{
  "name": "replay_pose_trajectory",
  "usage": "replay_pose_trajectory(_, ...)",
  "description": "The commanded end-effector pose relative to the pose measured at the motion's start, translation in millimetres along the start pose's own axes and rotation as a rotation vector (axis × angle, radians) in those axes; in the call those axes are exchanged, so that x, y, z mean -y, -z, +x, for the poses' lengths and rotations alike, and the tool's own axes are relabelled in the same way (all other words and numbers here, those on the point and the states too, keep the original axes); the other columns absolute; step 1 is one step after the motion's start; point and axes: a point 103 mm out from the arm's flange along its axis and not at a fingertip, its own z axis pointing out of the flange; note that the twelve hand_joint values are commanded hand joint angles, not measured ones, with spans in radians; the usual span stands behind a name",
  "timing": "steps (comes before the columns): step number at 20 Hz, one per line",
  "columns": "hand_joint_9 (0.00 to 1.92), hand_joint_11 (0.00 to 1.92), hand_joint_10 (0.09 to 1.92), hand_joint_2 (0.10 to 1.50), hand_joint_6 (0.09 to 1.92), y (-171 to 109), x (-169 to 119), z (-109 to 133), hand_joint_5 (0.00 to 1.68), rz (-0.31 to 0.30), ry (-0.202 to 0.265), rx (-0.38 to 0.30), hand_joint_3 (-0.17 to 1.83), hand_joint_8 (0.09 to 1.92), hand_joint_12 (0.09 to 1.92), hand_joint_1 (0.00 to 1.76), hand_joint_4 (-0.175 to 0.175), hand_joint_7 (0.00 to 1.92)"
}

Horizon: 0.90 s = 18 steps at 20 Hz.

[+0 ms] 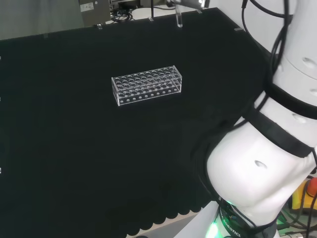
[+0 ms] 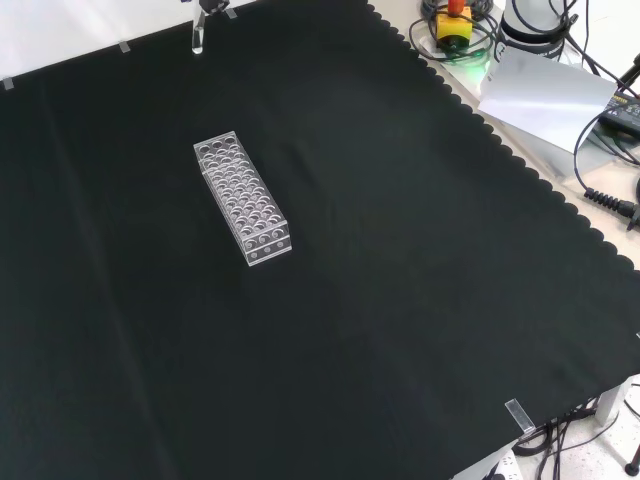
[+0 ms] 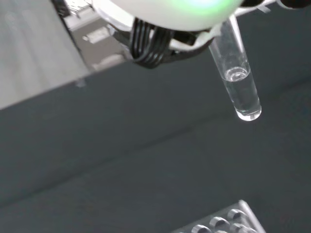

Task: Shake the test tube.

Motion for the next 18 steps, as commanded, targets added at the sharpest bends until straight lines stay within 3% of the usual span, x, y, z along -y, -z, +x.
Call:
replay_pose_trajectory(1,1.59,1.15,0.45,0.69,0.58,-59.3,2.5,72.8,1.3,0.132,0.124,-0.14,0.59,0.42,0.98,1.22,-0.175,1.71)
replay_pose_trajectory(12,1.59,1.15,0.45,0.69,0.58,-51.5,-6.8,32.8,1.3,0.118,0.073,-0.103,0.59,0.42,0.98,1.22,-0.175,1.71)
replay_pose_trajectory(18,1.59,1.15,0.45,0.69,0.58,-40.7,-14.3,-15.5,1.3,0.085,-0.009,-0.044,0.59,0.42,0.98,1.22,-0.175,1.71)
